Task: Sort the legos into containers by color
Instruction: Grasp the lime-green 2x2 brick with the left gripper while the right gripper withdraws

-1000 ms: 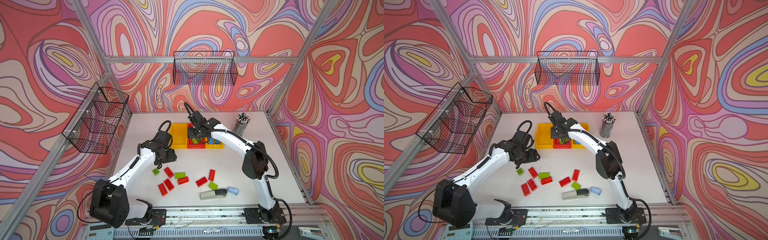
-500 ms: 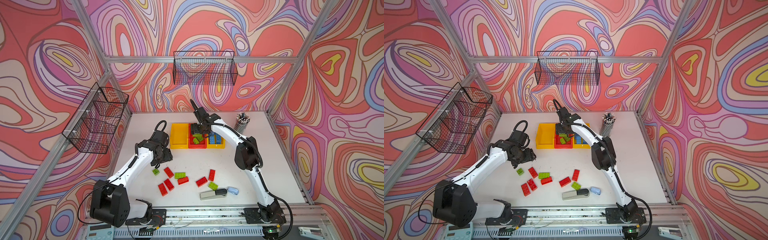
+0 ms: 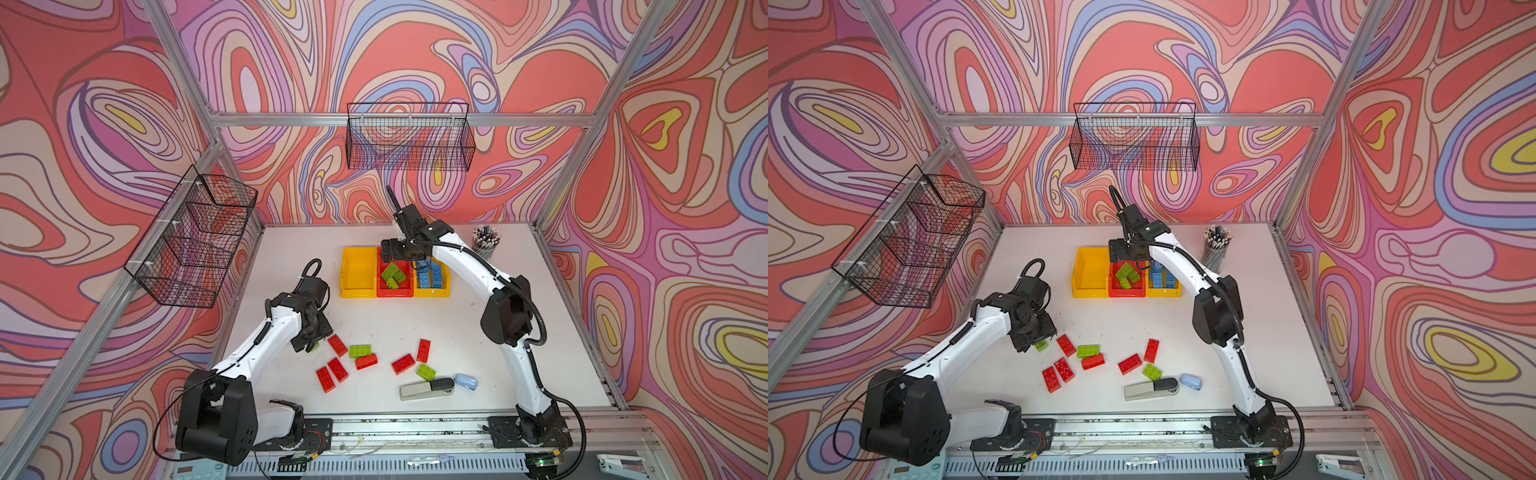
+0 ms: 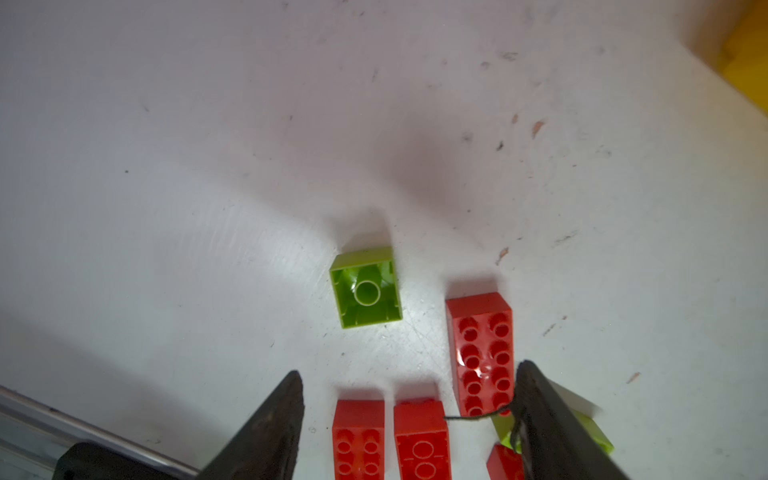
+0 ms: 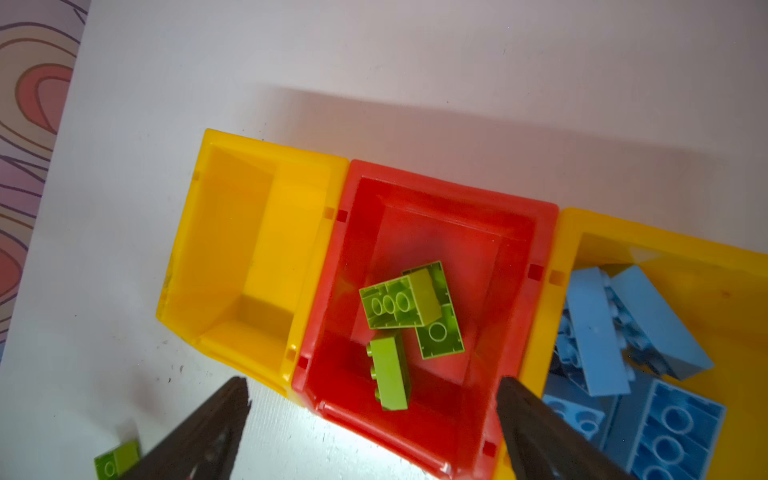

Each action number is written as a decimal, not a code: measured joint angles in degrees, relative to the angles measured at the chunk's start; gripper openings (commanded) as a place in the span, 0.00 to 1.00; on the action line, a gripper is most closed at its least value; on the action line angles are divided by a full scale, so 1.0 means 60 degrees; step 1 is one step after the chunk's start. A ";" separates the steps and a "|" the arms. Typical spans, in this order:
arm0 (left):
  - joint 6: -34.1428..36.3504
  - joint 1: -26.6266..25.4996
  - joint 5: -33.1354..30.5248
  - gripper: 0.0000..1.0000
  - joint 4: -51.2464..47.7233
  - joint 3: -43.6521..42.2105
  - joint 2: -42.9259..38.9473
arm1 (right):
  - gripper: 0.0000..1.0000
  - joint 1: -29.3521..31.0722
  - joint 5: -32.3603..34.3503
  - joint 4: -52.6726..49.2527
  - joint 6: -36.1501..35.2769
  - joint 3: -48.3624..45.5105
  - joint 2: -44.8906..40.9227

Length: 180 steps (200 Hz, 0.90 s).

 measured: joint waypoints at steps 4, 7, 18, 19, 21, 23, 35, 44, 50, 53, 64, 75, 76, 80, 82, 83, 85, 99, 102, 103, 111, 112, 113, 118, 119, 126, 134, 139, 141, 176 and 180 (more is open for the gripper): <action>-0.0091 0.0007 -0.0033 0.64 0.0000 -0.0102 -0.0025 | 0.98 0.0000 0.0004 0.0015 -0.0015 -0.0127 -0.0171; -0.0157 0.0022 -0.0066 0.64 0.0004 -0.0175 -0.0055 | 0.98 0.0000 0.0007 0.0029 -0.0036 -0.0226 -0.0284; -0.0430 0.0076 -0.0142 0.63 0.0029 -0.0463 -0.0127 | 0.98 0.0000 0.0022 0.0047 -0.0073 -0.0546 -0.0696; -0.0448 0.0084 -0.0149 0.63 0.0033 -0.0477 -0.0131 | 0.98 0.0000 0.0022 0.0051 -0.0076 -0.0568 -0.0721; -0.0481 0.0095 -0.0164 0.63 0.0040 -0.0514 -0.0146 | 0.98 0.0000 0.0022 0.0051 -0.0080 -0.0630 -0.0794; -0.0528 0.0109 -0.0168 0.63 0.0058 -0.0568 -0.0160 | 0.98 0.0000 0.0025 0.0047 -0.0087 -0.0685 -0.0863; -0.0772 0.0175 -0.0226 0.63 0.0138 -0.0783 -0.0182 | 0.98 0.0000 0.0040 0.0076 -0.0138 -0.0987 -0.1195; -0.0962 0.0193 -0.0244 0.63 0.0248 -0.0900 -0.0182 | 0.98 0.0000 0.0055 0.0080 -0.0189 -0.1188 -0.1388; -0.1053 0.0211 -0.0251 0.63 0.0306 -0.0940 -0.0182 | 0.98 0.0000 0.0062 0.0076 -0.0226 -0.1304 -0.1479; -0.1111 0.0219 -0.0255 0.62 0.0353 -0.0962 -0.0182 | 0.98 0.0000 0.0066 0.0076 -0.0240 -0.1359 -0.1515; -0.1264 0.0251 -0.0266 0.62 0.0521 -0.1035 -0.0175 | 0.98 0.0000 0.0095 0.0076 -0.0321 -0.1519 -0.1599; -0.1399 0.0306 -0.0277 0.61 0.0688 -0.1096 -0.0135 | 0.98 0.0000 0.0124 0.0058 -0.0401 -0.1643 -0.1632; -0.1402 0.0310 -0.0280 0.61 0.0699 -0.1104 -0.0131 | 0.98 0.0000 0.0124 0.0051 -0.0408 -0.1654 -0.1632; -0.1439 0.0331 -0.0284 0.61 0.0765 -0.1133 -0.0098 | 0.98 0.0000 0.0131 0.0040 -0.0441 -0.1683 -0.1632; -0.1457 0.0346 -0.0288 0.60 0.0801 -0.1147 -0.0087 | 0.98 0.0000 0.0131 0.0033 -0.0452 -0.1701 -0.1632; -0.1464 0.0353 -0.0288 0.60 0.0820 -0.1155 -0.0080 | 0.98 0.0000 0.0131 0.0029 -0.0455 -0.1708 -0.1632; -0.1479 0.0364 -0.0288 0.60 0.0845 -0.1169 -0.0062 | 0.98 0.0000 0.0135 0.0025 -0.0474 -0.1719 -0.1632; -0.1541 0.0444 -0.0306 0.59 0.1082 -0.1311 0.0073 | 0.98 -0.0004 0.0138 -0.0036 -0.0590 -0.1785 -0.1632; -0.1545 0.0463 -0.0306 0.59 0.1140 -0.1348 0.0091 | 0.98 -0.0004 0.0135 -0.0051 -0.0612 -0.1789 -0.1632; -0.1545 0.0470 -0.0306 0.58 0.1155 -0.1355 0.0098 | 0.98 -0.0004 0.0135 -0.0055 -0.0619 -0.1789 -0.1632; -0.1566 0.0517 -0.0306 0.57 0.1279 -0.1432 0.0193 | 0.98 -0.0011 0.0135 -0.0102 -0.0685 -0.1789 -0.1636; -0.1566 0.0521 -0.0302 0.57 0.1290 -0.1435 0.0204 | 0.98 -0.0015 0.0135 -0.0106 -0.0699 -0.1792 -0.1636; -0.1566 0.0528 -0.0306 0.57 0.1297 -0.1443 0.0215 | 0.98 -0.0015 0.0135 -0.0109 -0.0707 -0.1792 -0.1636; -0.1570 0.0550 -0.0302 0.56 0.1388 -0.1475 0.0270 | 0.98 -0.0022 0.0135 -0.0135 -0.0747 -0.1789 -0.1643; -0.1570 0.0554 -0.0302 0.56 0.1413 -0.1486 0.0291 | 0.98 -0.0022 0.0135 -0.0135 -0.0754 -0.1792 -0.1643; -0.1570 0.0568 -0.0306 0.54 0.1508 -0.1504 0.0393 | 0.98 -0.0040 0.0131 -0.0168 -0.0809 -0.1789 -0.1650; -0.1566 0.0590 -0.0306 0.53 0.1606 -0.1508 0.0521 | 0.98 -0.0058 0.0131 -0.0197 -0.0867 -0.1789 -0.1654; -0.1570 0.0594 -0.0306 0.52 0.1694 -0.1508 0.0608 | 0.98 -0.0076 0.0131 -0.0211 -0.0900 -0.1789 -0.1654; -0.1566 0.0601 -0.0310 0.51 0.1712 -0.1508 0.0634 | 0.98 -0.0087 0.0131 -0.0219 -0.0911 -0.1789 -0.1654; -0.1552 0.0619 -0.0335 0.43 0.2135 -0.1486 0.1016 | 0.98 -0.0248 0.0120 -0.0415 -0.1122 -0.1792 -0.1690; -0.1537 0.0619 -0.0350 0.42 0.2182 -0.1486 0.1049 | 0.98 -0.0262 0.0109 -0.0415 -0.1137 -0.1800 -0.1705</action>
